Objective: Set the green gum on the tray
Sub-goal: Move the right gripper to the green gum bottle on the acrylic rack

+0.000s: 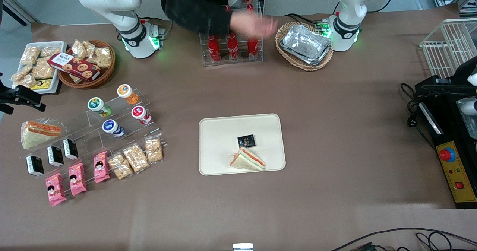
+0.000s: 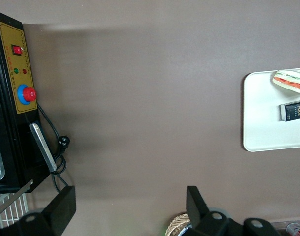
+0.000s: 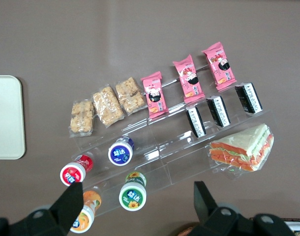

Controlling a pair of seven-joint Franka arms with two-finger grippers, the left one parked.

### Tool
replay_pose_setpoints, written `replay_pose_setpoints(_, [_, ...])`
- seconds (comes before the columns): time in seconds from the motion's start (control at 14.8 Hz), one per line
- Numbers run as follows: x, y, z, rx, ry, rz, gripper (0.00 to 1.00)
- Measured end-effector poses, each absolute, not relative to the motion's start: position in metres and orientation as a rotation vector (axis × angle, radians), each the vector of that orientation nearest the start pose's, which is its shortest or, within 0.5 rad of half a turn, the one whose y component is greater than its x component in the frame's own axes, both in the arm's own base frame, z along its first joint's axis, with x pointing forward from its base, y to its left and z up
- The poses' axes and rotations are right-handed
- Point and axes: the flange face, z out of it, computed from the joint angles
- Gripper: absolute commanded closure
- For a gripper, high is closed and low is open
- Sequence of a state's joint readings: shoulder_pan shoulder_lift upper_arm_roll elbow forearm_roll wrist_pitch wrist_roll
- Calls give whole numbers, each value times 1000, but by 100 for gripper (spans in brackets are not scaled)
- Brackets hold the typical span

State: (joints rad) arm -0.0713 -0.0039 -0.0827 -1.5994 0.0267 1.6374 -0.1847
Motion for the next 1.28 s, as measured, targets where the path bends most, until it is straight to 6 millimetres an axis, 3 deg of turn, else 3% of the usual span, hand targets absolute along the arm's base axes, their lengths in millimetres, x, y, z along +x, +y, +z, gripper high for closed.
replay_pose_setpoints(0.47, [552,-86,618,-3120,-39,-56,0])
replay_pose_setpoints(0.74, [541,-83,604,-3105,-44,65,0])
replay_pose_setpoints(0.88, [523,-80,594,-3095,-48,105,0])
replay_pose_setpoints(1.08, [478,-73,581,-3084,-56,108,0])
replay_pose_setpoints(1.28, [441,-51,573,-3087,-110,103,0])
